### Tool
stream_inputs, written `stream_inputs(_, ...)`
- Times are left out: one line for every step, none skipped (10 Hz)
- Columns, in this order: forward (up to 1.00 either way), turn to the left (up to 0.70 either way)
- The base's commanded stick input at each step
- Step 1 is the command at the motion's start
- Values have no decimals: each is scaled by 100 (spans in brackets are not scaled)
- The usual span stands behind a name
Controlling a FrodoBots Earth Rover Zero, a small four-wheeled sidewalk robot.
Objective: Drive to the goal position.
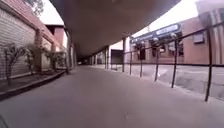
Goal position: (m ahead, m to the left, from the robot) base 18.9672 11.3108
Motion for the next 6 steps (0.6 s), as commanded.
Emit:
stream_inputs(70,0)
stream_inputs(70,0)
stream_inputs(70,0)
stream_inputs(70,0)
stream_inputs(70,12)
stream_inputs(70,24)
